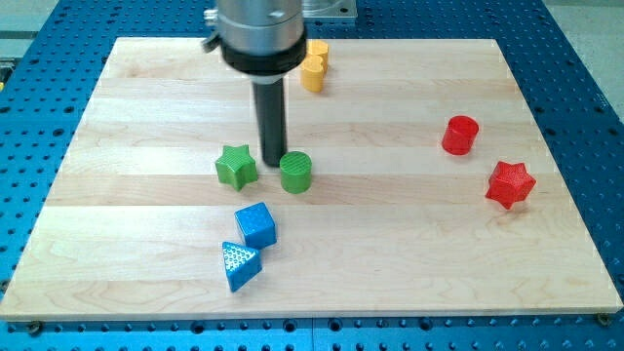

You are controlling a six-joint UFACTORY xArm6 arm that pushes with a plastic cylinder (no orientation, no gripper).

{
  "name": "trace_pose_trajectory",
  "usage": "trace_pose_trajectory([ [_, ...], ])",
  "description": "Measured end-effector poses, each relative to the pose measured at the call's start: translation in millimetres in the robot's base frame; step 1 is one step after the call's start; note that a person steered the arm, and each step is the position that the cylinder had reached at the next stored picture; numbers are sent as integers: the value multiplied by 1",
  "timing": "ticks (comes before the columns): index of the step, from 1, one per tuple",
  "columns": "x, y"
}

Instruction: Move green blocks to the top left of cube

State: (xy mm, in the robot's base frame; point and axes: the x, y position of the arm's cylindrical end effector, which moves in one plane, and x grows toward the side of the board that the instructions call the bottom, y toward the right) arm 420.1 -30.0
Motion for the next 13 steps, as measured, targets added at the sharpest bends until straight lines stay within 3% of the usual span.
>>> trace_pose_trajectory([
  [1,-42,7],
  [2,-25,-58],
  [3,58,-75],
  [4,110,-74],
  [5,79,-64],
  [6,22,-14],
  [7,-5,43],
  [8,-4,83],
  [9,24,72],
  [11,16,31],
  [13,53,-1],
])
